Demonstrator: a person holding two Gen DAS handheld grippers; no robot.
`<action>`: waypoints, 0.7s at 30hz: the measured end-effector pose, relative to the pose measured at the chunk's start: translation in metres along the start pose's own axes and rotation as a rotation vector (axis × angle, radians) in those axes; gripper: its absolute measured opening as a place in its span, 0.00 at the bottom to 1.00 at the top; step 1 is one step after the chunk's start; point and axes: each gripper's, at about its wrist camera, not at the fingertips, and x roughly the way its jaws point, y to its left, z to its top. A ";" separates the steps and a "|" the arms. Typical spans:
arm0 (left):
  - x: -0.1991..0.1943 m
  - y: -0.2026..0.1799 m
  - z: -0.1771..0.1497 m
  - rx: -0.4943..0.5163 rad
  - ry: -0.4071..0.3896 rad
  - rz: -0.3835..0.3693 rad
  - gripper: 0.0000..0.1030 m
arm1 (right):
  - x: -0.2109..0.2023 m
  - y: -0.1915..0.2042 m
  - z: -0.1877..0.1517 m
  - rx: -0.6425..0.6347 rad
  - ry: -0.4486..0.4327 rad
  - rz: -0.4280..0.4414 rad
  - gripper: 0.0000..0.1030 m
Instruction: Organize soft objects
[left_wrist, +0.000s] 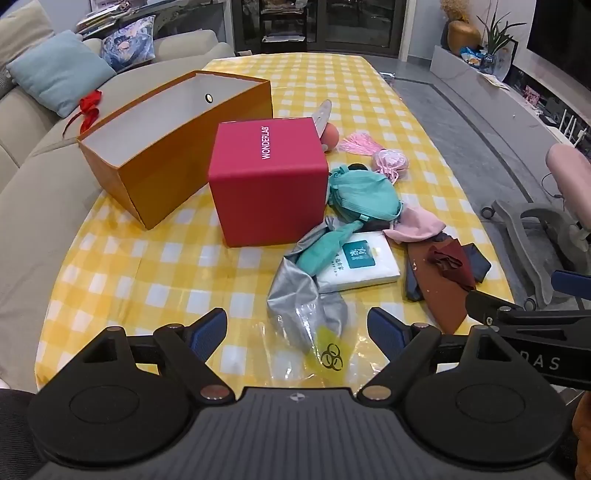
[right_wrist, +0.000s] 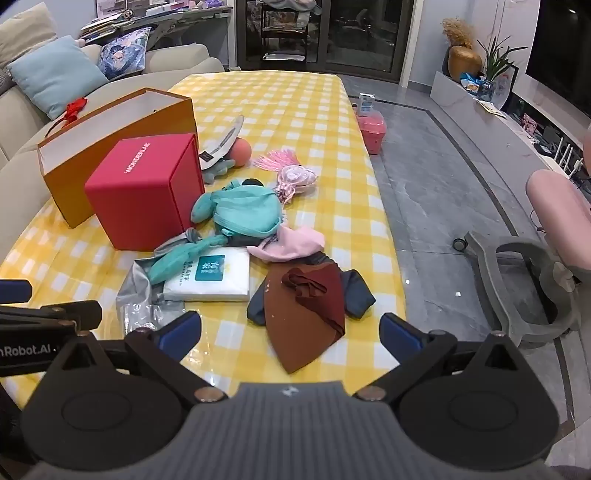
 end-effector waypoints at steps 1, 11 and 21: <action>0.000 -0.001 0.000 0.003 -0.001 0.005 0.98 | 0.000 0.000 0.000 -0.003 0.002 -0.002 0.97; 0.001 -0.003 -0.001 0.005 -0.002 -0.007 0.98 | -0.001 0.000 0.000 -0.013 0.002 -0.018 0.97; 0.001 -0.002 -0.001 0.003 -0.001 -0.013 0.98 | -0.001 0.001 0.000 -0.014 0.003 -0.021 0.97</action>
